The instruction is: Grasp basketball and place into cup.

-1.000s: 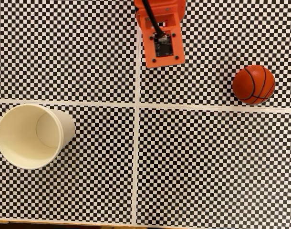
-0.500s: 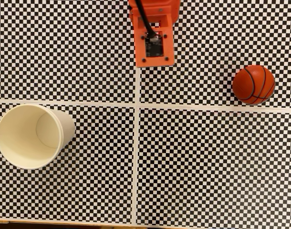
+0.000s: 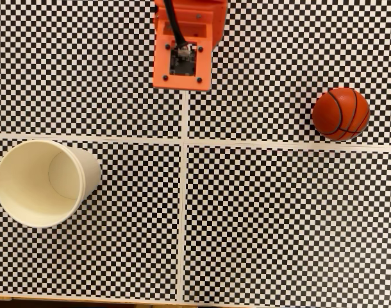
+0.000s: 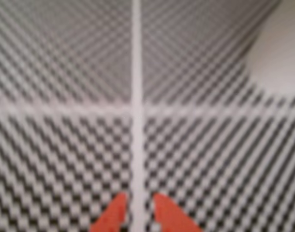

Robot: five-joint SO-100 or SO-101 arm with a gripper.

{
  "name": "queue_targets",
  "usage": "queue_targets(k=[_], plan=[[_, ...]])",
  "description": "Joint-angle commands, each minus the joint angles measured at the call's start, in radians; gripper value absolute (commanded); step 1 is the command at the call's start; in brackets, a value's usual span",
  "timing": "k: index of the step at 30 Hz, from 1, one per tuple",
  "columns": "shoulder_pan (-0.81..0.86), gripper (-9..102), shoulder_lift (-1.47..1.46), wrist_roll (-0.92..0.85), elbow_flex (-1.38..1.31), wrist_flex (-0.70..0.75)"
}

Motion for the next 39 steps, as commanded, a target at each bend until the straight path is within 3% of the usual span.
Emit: queue_targets(k=[1,8,12,31,39], plan=[[0.015,0,0.003,0.026,-0.043,-0.137],[0.034,0,0.003,0.031,-0.083,-0.236],[0.032,0,-0.046,0.035,-0.170,-0.222],[-0.143,0,-0.836,0.181,-1.045,0.259],[-0.252,0,-1.052,0.298,-1.227,0.344]])
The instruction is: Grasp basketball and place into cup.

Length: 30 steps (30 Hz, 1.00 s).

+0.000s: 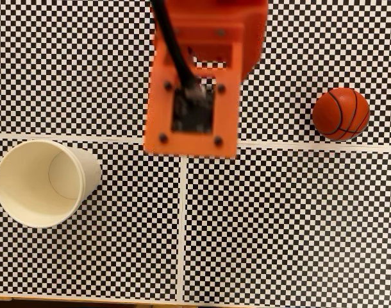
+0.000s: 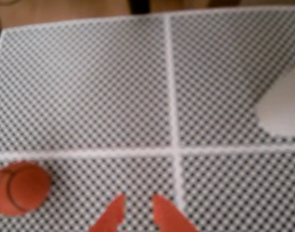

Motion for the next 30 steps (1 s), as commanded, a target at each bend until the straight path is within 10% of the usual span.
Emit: queue_targets(k=[1,30], plan=[[-0.043,0,-0.037,0.038,-0.092,0.021],[-0.423,0,-0.491,0.339,-0.529,0.224]])
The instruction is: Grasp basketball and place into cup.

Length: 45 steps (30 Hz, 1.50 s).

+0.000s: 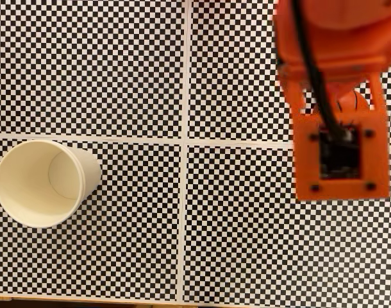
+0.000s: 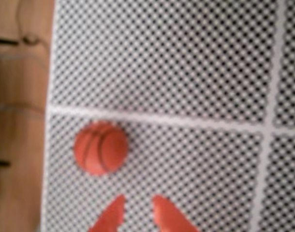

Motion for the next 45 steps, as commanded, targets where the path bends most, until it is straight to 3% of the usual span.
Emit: queue_targets(k=[1,14,31,45], plan=[[-0.035,0,-0.064,0.044,-0.089,0.000],[-0.100,0,-0.227,0.147,-0.141,0.003],[-0.103,0,-0.327,-0.106,-0.247,0.005],[-0.190,0,-0.347,-0.078,-0.213,0.094]])
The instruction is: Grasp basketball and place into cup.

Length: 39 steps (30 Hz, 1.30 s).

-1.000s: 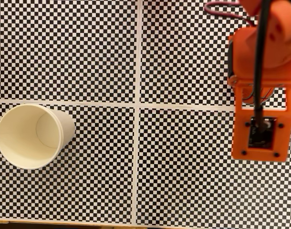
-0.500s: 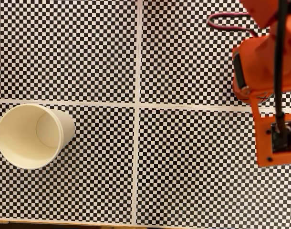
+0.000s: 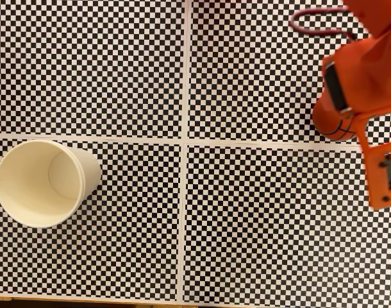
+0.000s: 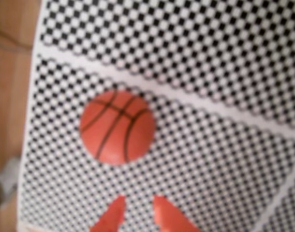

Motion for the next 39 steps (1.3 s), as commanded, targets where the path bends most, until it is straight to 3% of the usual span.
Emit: queue_targets(k=[1,9,21,28,39], plan=[[-0.025,0,0.003,0.011,-0.009,0.003],[-0.032,6,-0.003,0.015,-0.015,0.002],[-0.055,36,-0.083,0.034,-0.087,-0.011],[-0.067,40,-0.091,0.034,-0.112,-0.011],[-0.109,66,-0.146,0.080,-0.147,-0.011]])
